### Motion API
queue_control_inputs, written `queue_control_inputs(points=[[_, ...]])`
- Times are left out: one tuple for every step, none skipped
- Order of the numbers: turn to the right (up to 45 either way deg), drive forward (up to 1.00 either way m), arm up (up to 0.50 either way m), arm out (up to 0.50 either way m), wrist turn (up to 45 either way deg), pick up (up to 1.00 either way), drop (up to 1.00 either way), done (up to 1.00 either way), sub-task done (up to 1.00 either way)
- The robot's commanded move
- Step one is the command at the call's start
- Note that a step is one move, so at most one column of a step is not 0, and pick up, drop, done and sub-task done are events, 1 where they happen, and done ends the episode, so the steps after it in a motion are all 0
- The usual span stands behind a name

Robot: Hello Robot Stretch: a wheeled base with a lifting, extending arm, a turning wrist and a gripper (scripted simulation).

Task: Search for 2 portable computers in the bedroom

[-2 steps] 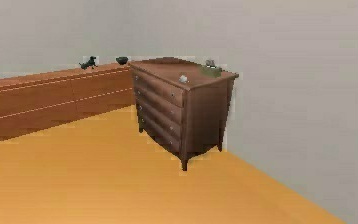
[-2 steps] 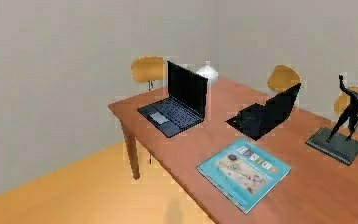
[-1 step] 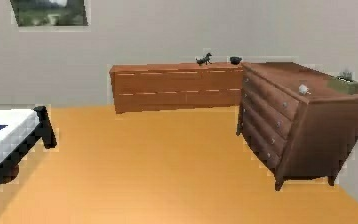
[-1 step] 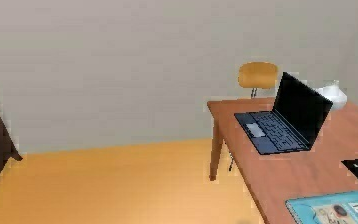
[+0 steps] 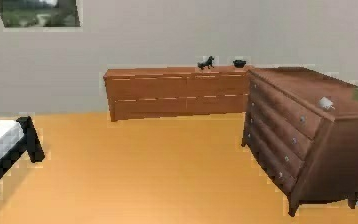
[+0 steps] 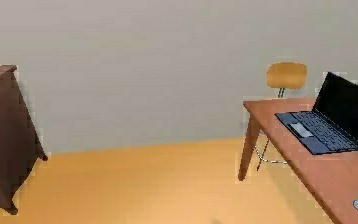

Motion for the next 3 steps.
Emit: queue_control_inputs(points=[[45.0, 0.00, 0.00, 0.00, 0.0, 0.00, 0.00, 0.00, 0.00], [45.0, 0.00, 0.00, 0.00, 0.0, 0.00, 0.00, 0.00, 0.00], [45.0, 0.00, 0.00, 0.00, 0.0, 0.00, 0.00, 0.00, 0.00]])
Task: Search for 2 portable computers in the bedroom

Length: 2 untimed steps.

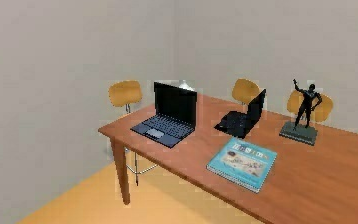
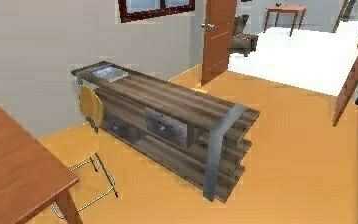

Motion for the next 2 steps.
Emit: queue_control_inputs(points=[[15.0, 0.00, 0.00, 0.00, 0.0, 0.00, 0.00, 0.00, 0.00], [0.0, 0.00, 0.00, 0.00, 0.0, 0.00, 0.00, 1.00, 0.00]])
